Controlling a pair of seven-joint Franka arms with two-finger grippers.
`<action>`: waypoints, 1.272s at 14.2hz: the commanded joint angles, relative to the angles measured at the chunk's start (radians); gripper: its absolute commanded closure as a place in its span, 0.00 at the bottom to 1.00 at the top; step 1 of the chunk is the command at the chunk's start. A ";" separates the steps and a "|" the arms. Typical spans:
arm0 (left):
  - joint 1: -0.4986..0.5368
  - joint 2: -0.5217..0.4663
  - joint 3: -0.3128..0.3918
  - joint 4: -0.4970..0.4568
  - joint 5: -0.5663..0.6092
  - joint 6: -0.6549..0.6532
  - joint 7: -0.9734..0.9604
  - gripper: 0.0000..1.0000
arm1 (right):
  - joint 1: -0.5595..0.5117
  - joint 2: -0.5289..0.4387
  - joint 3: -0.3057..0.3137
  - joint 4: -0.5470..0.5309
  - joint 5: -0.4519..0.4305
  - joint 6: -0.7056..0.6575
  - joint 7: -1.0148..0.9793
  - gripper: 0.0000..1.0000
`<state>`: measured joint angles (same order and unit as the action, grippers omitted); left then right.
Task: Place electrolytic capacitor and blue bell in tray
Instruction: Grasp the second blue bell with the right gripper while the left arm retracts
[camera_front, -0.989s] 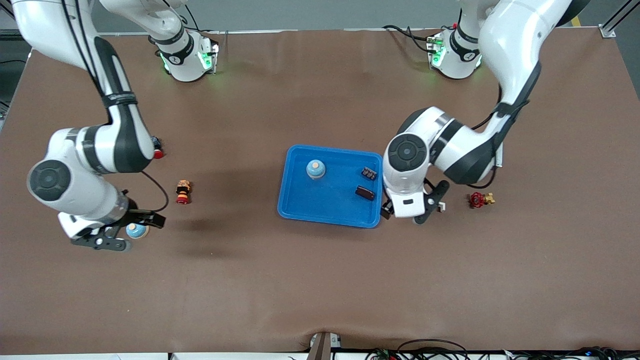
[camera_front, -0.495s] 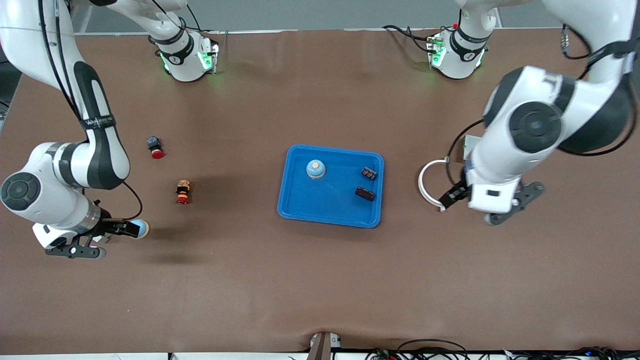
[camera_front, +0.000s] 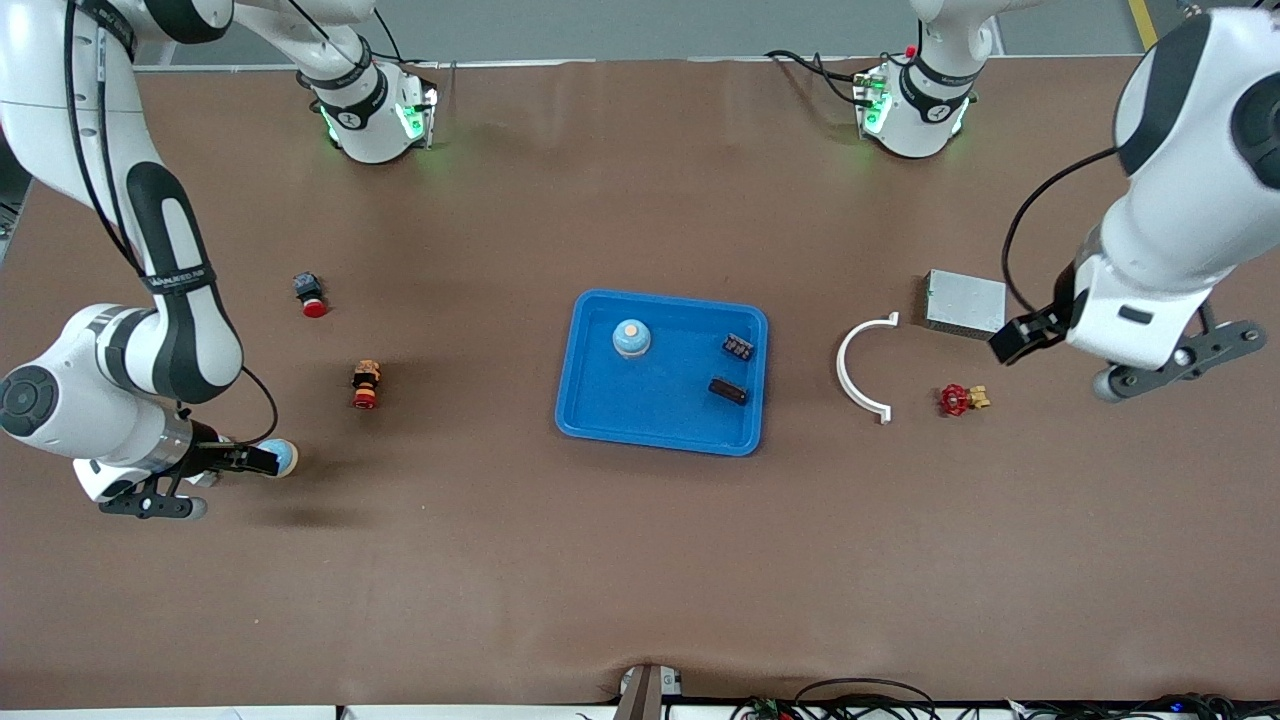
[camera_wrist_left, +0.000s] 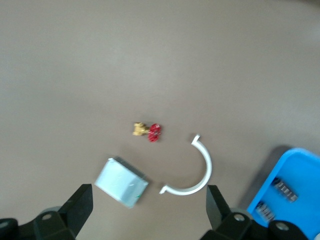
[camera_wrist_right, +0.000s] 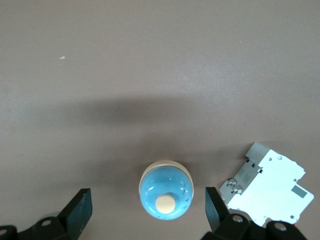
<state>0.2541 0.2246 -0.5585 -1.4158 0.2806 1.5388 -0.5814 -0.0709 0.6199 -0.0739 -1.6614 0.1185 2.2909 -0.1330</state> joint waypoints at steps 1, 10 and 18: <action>0.034 -0.071 0.003 -0.025 -0.046 -0.034 0.122 0.00 | -0.018 0.017 0.020 0.002 0.027 0.013 -0.027 0.00; -0.253 -0.178 0.453 -0.038 -0.264 -0.106 0.351 0.00 | -0.012 0.030 0.019 -0.086 0.015 0.142 -0.037 0.00; -0.249 -0.346 0.499 -0.193 -0.268 -0.083 0.448 0.00 | -0.016 0.030 0.019 -0.123 0.015 0.180 -0.073 0.00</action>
<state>0.0141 -0.0679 -0.0742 -1.5547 0.0328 1.4313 -0.1512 -0.0727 0.6586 -0.0661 -1.7752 0.1203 2.4708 -0.1766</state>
